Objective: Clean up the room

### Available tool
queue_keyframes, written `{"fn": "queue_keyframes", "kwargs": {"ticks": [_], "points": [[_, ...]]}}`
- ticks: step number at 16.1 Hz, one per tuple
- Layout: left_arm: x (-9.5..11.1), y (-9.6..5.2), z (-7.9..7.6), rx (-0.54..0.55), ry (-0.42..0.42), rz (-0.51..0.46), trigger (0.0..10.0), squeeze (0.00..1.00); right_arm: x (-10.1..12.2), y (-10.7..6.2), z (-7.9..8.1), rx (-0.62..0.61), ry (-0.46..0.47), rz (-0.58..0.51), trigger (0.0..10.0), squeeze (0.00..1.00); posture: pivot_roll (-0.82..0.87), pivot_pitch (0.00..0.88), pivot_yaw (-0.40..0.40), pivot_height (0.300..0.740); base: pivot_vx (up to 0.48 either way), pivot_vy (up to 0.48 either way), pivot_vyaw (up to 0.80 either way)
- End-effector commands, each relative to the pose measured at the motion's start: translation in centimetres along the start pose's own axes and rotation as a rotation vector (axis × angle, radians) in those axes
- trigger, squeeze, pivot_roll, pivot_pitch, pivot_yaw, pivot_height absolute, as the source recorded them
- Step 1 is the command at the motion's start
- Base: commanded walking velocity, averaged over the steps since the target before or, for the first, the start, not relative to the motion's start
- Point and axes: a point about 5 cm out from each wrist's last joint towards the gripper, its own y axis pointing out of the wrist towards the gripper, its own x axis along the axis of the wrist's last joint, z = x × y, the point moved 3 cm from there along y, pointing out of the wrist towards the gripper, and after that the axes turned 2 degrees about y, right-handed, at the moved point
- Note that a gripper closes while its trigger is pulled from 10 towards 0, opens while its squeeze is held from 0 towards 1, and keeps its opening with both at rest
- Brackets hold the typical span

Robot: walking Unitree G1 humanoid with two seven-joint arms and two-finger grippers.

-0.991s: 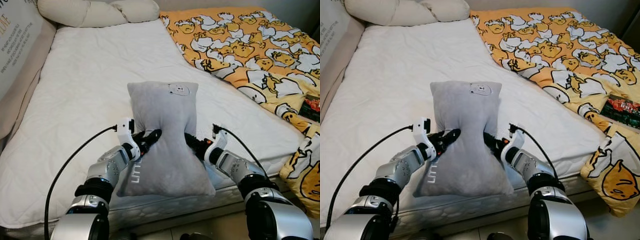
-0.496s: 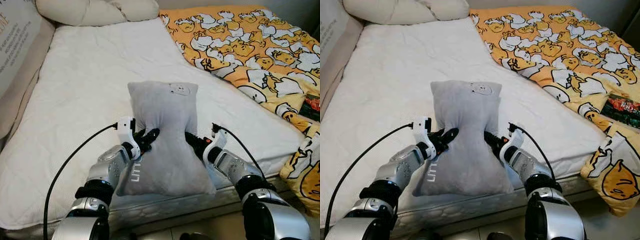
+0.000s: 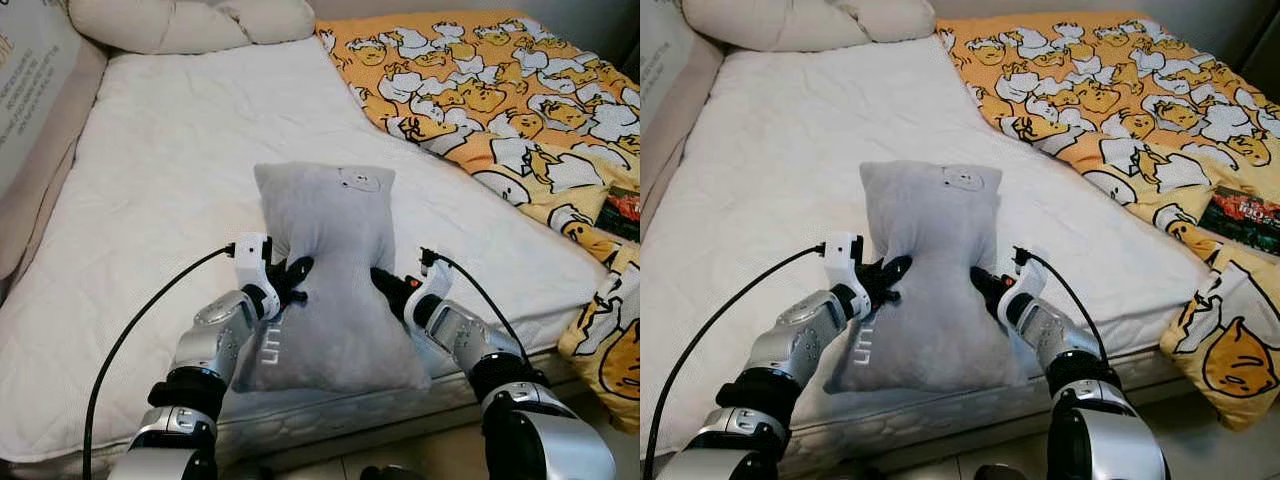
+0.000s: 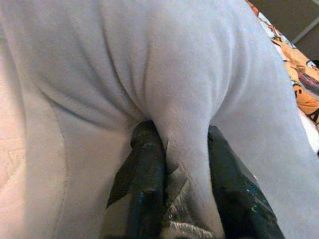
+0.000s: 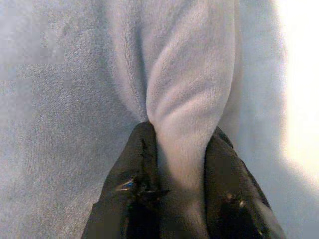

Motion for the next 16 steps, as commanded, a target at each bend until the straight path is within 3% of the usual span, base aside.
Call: {"fn": "queue_keyframes", "kwargs": {"ticks": [1, 3, 4, 6, 7, 9, 12, 13, 14, 16], "points": [[-0.6, 0.0, -0.3, 0.006, 0.000, 0.027, 0.0, 0.00, -0.6, 0.1, 0.2, -0.008, 0.022, 0.033, 0.0, 0.00, -0.08, 0.025, 0.025, 0.740, 0.000, 0.000, 0.00], [0.2, -0.1, -0.4, 0.015, 0.011, 0.004, 0.0, 0.00, 0.1, 0.0, 0.4, -0.002, -0.034, -0.014, 0.0, 0.00, -0.08, 0.024, 0.027, 0.740, 0.000, 0.000, 0.00], [1.2, -0.3, -0.7, 0.027, 0.006, -0.028, 0.0, 0.00, 2.4, -0.5, 1.8, 0.094, -0.106, -0.210, 0.0, 0.00, -0.07, 0.021, 0.032, 0.740, 0.000, 0.000, 0.00], [2.2, -0.7, -1.3, 0.023, 0.044, -0.063, 0.0, 0.00, 3.0, -1.1, 2.4, 0.110, -0.110, -0.223, 0.0, 0.00, -0.08, 0.022, 0.041, 0.740, 0.000, 0.000, 0.00], [2.7, -1.1, -1.6, 0.030, 0.074, -0.081, 0.0, 0.00, 3.7, -1.6, 3.2, 0.137, -0.108, -0.255, 0.0, 0.00, -0.08, 0.023, 0.046, 0.740, 0.000, 0.000, 0.00], [4.6, -2.4, -2.9, 0.069, 0.217, -0.146, 0.0, 0.00, 5.7, -3.4, 5.5, 0.179, -0.222, -0.425, 0.0, 0.00, -0.09, 0.027, 0.053, 0.740, 0.000, 0.000, 0.00], [6.7, -3.6, -4.0, 0.101, 0.307, -0.249, 0.0, 0.00, 5.5, -4.4, 7.2, 0.213, -0.232, -0.434, 0.7, 0.00, -0.07, 0.017, 0.042, 0.740, 0.000, 0.000, 0.00], [7.4, -4.2, -4.4, 0.119, 0.342, -0.287, 0.0, 0.00, 5.2, -4.8, 7.5, 0.208, -0.257, -0.442, 10.0, 0.00, -0.07, 0.010, 0.040, 0.740, 0.000, 0.000, 0.00], [7.5, -4.8, -4.2, 0.175, 0.381, -0.266, 10.0, 0.00, 4.5, -5.2, 7.9, 0.211, -0.272, -0.437, 10.0, 0.00, -0.07, 0.000, 0.039, 0.740, 0.000, 0.000, 0.00], [8.1, -5.3, -4.3, 0.191, 0.393, -0.302, 10.0, 0.00, 3.9, -5.2, 7.8, 0.174, -0.293, -0.409, 10.0, 0.00, -0.07, 0.000, 0.038, 0.740, 0.000, 0.000, 0.00]]}}
